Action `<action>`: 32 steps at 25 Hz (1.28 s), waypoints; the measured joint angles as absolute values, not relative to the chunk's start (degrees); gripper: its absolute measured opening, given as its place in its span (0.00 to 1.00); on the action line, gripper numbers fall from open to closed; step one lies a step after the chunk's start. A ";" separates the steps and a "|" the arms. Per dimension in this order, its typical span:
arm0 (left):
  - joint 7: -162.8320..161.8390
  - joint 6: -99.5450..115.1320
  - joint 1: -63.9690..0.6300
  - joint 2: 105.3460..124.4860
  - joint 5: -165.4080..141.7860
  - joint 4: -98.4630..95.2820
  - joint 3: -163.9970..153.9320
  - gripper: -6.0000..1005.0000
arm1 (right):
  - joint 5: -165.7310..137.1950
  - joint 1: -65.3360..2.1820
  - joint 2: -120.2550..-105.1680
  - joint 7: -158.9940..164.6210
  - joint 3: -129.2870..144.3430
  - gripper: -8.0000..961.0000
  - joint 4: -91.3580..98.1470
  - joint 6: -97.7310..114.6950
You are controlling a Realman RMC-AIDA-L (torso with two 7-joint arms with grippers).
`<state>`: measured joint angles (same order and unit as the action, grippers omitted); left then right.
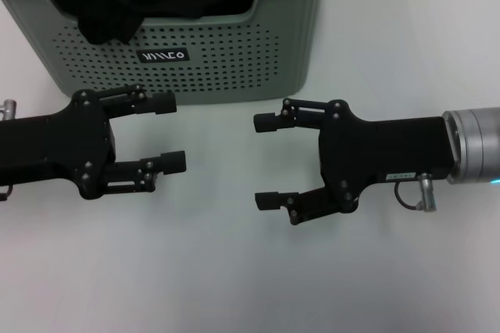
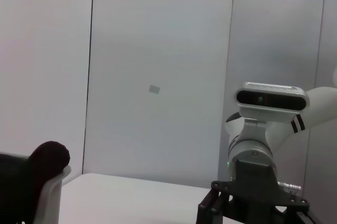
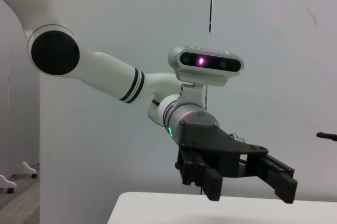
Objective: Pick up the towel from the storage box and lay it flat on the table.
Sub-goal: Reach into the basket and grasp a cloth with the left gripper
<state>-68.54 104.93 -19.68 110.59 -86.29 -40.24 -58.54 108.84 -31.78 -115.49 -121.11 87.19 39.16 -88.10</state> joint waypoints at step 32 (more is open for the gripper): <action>-69.21 104.37 -18.89 114.28 -86.37 -34.93 -44.28 0.71 | 108.51 -29.45 -115.74 -120.95 84.30 0.91 39.12 -87.58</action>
